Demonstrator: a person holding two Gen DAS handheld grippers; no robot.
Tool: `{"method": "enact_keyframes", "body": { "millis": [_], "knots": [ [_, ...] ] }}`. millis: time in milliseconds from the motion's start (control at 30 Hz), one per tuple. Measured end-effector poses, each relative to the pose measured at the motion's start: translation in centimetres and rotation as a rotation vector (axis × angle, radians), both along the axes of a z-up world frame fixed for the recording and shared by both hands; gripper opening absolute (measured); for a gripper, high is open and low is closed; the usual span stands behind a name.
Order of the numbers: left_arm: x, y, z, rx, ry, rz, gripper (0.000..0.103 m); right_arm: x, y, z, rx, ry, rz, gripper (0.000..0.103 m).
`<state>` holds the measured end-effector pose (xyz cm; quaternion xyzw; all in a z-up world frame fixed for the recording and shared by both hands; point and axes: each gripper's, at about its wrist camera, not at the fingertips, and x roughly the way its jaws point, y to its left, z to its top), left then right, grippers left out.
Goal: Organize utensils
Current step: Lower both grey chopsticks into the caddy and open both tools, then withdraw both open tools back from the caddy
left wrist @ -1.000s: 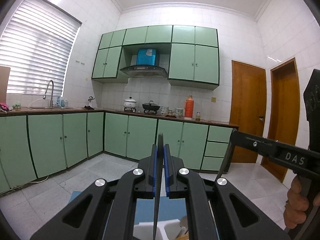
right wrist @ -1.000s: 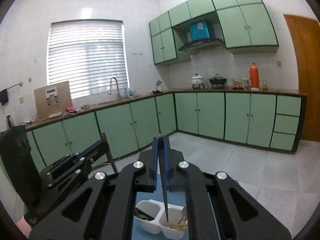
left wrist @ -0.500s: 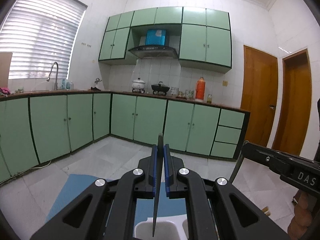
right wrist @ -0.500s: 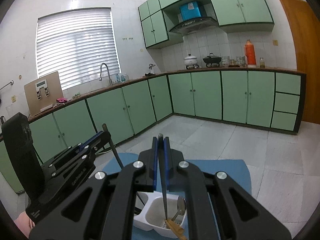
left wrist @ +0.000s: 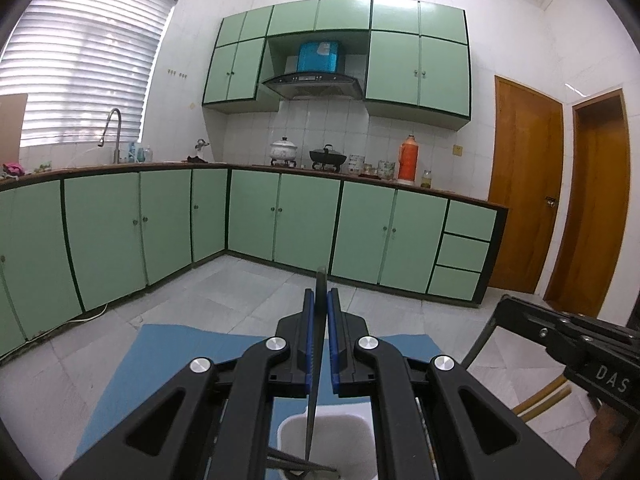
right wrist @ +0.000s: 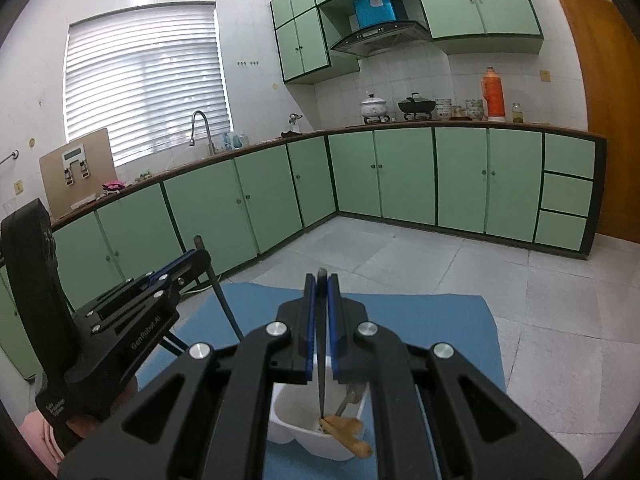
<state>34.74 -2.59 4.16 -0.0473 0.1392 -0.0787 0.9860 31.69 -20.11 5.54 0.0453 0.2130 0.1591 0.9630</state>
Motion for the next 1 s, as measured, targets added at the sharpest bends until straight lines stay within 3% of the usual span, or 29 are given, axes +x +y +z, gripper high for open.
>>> {"method": "enact_keyframes", "body": {
  "millis": [433, 567, 833, 933, 1000],
  "knots": [
    [-0.7, 1.1, -0.1, -0.011, 0.014, 0.024, 0.011, -0.7, -0.7, -0.2, -0.009, 0.014, -0.03, 0.01],
    [-1.1, 1.4, 0.5, -0.016, 0.003, 0.02, 0.026, -1.4, -1.6, 0.5, 0.007, -0.007, -0.043, 0.016],
    [-2.3, 1.5, 2.0, -0.019, -0.046, 0.019, 0.052, -3.4, -3.7, 2.4, 0.05, -0.071, -0.088, 0.041],
    [-3.2, 1.8, 2.7, -0.028, -0.067, 0.021, 0.066, -4.6, -4.7, 2.9, 0.064, -0.098, -0.109, 0.055],
    [-4.1, 2.2, 3.2, -0.05, -0.086, 0.018, 0.082, -5.3, -5.4, 3.0, 0.077, -0.11, -0.12, 0.062]
  ]
}}
